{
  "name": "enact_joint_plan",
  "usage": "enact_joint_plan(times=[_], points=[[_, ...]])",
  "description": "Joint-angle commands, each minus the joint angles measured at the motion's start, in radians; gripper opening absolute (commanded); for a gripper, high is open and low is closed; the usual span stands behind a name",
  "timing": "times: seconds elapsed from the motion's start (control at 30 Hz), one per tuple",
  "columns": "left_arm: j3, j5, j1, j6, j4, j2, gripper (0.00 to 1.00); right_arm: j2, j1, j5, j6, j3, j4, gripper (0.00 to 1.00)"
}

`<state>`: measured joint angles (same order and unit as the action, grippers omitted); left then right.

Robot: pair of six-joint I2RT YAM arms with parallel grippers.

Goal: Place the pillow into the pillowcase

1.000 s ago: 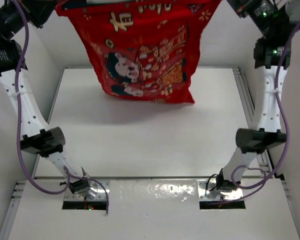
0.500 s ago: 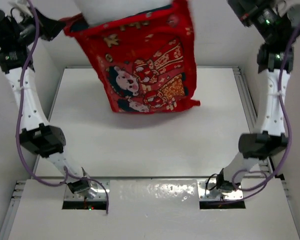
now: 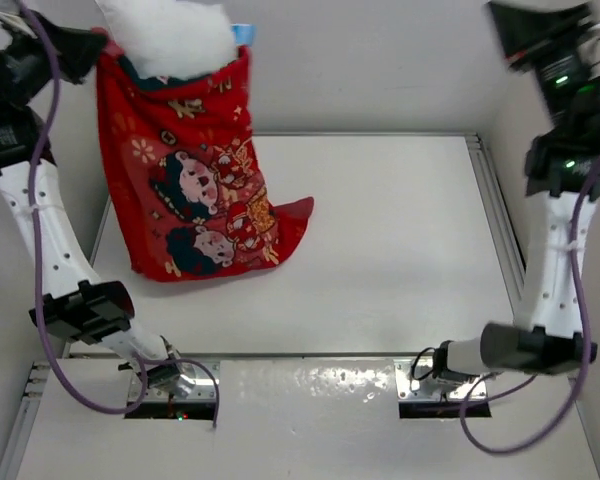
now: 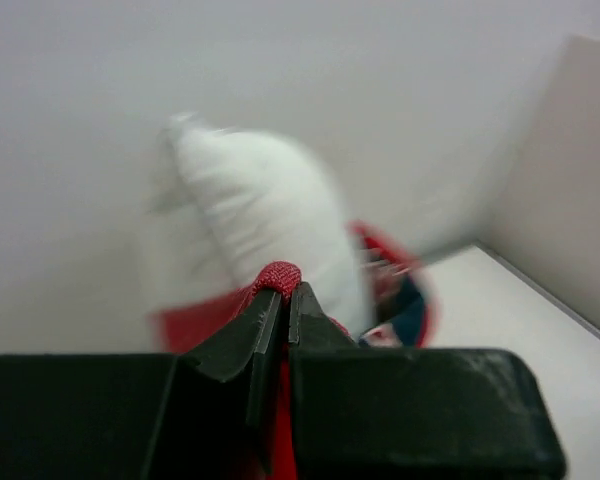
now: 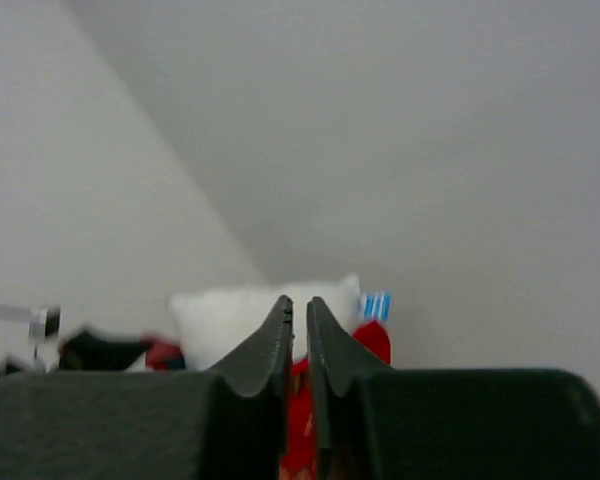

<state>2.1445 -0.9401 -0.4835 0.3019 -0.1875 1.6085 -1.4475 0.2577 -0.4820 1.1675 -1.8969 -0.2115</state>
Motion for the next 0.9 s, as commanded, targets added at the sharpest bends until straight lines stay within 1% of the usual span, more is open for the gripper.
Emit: enact_joint_plan(times=[0.0,0.03,0.07,0.1,0.13,0.17,0.2,0.23,0.27,0.33,0.37,0.4,0.47,0.5,0.53,0.57,0.6,0.63,0.67,0.73,0.8,0.87], points=[[-0.020,-0.095,0.121,-0.041,0.082,-0.087,0.00,0.104,-0.216,0.009,-0.300,0.296,0.021,0.12],[-0.009,-0.107,0.135,-0.056,0.057,-0.079,0.00,0.102,-0.248,0.041,-0.345,0.326,0.061,0.17],[0.006,-0.105,0.152,-0.105,-0.002,-0.073,0.00,0.098,-0.337,0.068,-0.385,0.369,0.095,0.23],[0.032,-0.101,0.181,-0.144,-0.038,-0.071,0.00,0.085,-0.403,0.077,-0.440,0.381,0.110,0.35],[0.037,-0.100,0.197,-0.144,-0.038,-0.071,0.00,0.078,-0.403,0.077,-0.460,0.390,0.110,0.41],[0.041,-0.111,0.210,-0.147,-0.040,-0.070,0.00,0.069,-0.472,0.092,-0.488,0.394,0.125,0.50],[0.044,-0.115,0.242,-0.142,-0.040,-0.070,0.00,0.059,-0.510,0.105,-0.517,0.394,0.141,0.57],[0.045,-0.123,0.261,-0.139,-0.041,-0.070,0.00,0.036,-0.543,0.118,-0.575,0.392,0.155,0.70],[0.045,-0.132,0.279,-0.138,-0.053,-0.070,0.00,0.026,-0.605,0.125,-0.607,0.389,0.176,0.76],[0.041,-0.134,0.339,-0.158,-0.087,-0.071,0.00,-0.011,-0.658,0.123,-0.667,0.381,0.195,0.83],[0.041,-0.132,0.356,-0.181,-0.127,-0.071,0.00,-0.022,-0.702,0.126,-0.681,0.381,0.199,0.98],[0.041,-0.123,0.396,-0.196,-0.145,-0.071,0.00,-0.034,-0.727,0.135,-0.699,0.378,0.202,0.99],[0.045,-0.101,0.434,-0.250,-0.205,-0.065,0.00,-0.071,-0.800,0.152,-0.730,0.369,0.208,0.99],[0.055,-0.068,0.466,-0.271,-0.228,-0.062,0.00,-0.086,-0.831,0.190,-0.791,0.337,0.242,0.99],[0.061,-0.052,0.473,-0.293,-0.253,-0.049,0.00,-0.100,-0.900,0.224,-0.827,0.316,0.288,0.99],[0.080,-0.013,0.518,-0.343,-0.304,-0.039,0.00,-0.126,-0.934,0.273,-0.873,0.273,0.306,0.99],[0.089,0.006,0.536,-0.365,-0.328,-0.033,0.00,-0.134,-0.971,0.336,-0.950,0.256,0.322,0.99],[0.097,0.020,0.548,-0.385,-0.349,-0.021,0.00,-0.140,-1.026,0.455,-0.986,0.245,0.336,0.99],[0.107,0.047,0.577,-0.421,-0.383,-0.018,0.00,-0.158,-1.051,0.514,-1.018,0.225,0.340,0.99],[0.117,0.058,0.597,-0.443,-0.401,-0.010,0.00,-0.181,-1.084,0.639,-1.091,0.207,0.353,0.99],[0.132,0.061,0.622,-0.455,-0.421,-0.004,0.00,-0.214,-1.085,0.640,-1.121,0.168,0.374,0.99],[0.141,0.073,0.638,-0.471,-0.432,-0.001,0.00,-0.226,-1.077,0.548,-1.138,0.144,0.397,0.99]])
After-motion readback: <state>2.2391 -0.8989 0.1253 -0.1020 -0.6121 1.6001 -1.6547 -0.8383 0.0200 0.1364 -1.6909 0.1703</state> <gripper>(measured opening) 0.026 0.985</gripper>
